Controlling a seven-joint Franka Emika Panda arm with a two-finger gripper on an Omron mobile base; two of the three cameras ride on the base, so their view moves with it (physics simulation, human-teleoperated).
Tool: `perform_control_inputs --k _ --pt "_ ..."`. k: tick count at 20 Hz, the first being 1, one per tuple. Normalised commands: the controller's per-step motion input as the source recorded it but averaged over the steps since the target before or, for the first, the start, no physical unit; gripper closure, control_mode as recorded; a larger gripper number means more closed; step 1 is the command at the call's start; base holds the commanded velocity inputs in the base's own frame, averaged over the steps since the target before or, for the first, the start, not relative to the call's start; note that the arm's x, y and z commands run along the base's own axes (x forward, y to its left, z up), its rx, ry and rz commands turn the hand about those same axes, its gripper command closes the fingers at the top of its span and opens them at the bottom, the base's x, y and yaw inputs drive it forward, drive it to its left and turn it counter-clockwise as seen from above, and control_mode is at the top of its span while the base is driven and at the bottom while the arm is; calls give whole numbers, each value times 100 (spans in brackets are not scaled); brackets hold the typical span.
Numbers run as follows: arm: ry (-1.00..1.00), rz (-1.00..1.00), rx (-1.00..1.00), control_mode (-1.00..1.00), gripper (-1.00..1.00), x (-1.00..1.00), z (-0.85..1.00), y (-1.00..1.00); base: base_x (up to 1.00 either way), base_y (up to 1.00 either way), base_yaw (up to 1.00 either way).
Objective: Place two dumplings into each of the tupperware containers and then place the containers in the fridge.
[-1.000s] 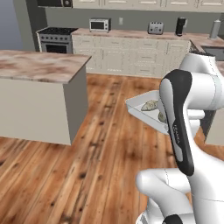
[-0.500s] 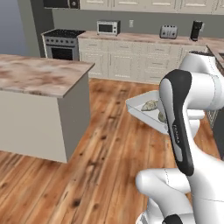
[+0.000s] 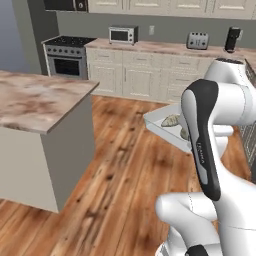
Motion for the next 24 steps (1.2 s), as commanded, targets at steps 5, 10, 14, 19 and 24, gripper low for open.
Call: perform_control_inputs --k 5,10,14,19,24 --pt "0 0 0 100 100 0 0 0 100 -88 3" --pt "0 0 0 100 100 0 0 0 100 -52 7" --pt "0 0 0 100 100 0 0 0 100 -51 8" --pt "0 0 0 100 100 0 0 0 100 -56 9" --pt "0 0 0 100 100 0 0 0 100 -51 9"
